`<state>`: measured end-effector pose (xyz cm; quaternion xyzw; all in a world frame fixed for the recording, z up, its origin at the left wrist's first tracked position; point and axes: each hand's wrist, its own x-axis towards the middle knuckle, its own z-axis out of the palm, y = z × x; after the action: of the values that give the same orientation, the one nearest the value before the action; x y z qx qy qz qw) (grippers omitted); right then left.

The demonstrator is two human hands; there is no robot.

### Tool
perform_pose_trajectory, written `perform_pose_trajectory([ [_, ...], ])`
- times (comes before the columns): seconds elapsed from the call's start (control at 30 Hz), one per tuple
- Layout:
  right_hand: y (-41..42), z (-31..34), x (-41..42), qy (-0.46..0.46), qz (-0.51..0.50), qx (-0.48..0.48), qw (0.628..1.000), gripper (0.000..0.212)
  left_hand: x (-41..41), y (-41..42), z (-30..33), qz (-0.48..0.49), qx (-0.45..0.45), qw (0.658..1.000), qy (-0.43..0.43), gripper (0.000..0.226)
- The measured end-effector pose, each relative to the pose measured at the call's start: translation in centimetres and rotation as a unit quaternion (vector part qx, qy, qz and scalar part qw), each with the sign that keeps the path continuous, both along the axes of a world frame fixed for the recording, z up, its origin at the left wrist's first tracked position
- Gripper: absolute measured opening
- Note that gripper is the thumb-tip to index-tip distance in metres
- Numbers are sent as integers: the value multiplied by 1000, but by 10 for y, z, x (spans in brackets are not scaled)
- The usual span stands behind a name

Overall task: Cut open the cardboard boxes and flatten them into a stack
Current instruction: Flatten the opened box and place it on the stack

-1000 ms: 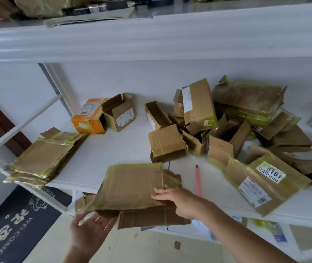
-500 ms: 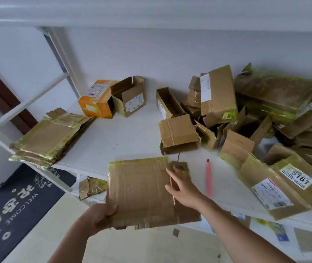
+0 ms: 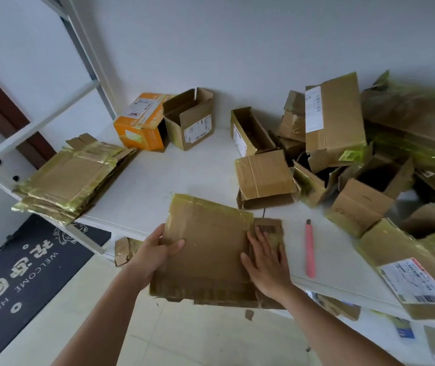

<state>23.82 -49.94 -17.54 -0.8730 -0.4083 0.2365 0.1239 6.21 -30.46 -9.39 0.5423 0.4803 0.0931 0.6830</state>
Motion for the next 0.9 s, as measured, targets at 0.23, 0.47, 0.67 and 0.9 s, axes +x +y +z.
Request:
perform_pose_trajectory([
  [0.23,6,14,6,0,-17,26,1000,61,-2,1,-14,30,-16,999,10,32],
  [0.47,22,103,19,-21,-181,364,914,99,-25,25,32,30,78,985,-150,37],
  [0.67,8,157,48,490,-244,345,762,94,-30,31,64,6,152,968,-198,35],
  [0.9,7,131,41,427,-265,272,821,68,-43,23,46,-115,135,984,-25,65],
])
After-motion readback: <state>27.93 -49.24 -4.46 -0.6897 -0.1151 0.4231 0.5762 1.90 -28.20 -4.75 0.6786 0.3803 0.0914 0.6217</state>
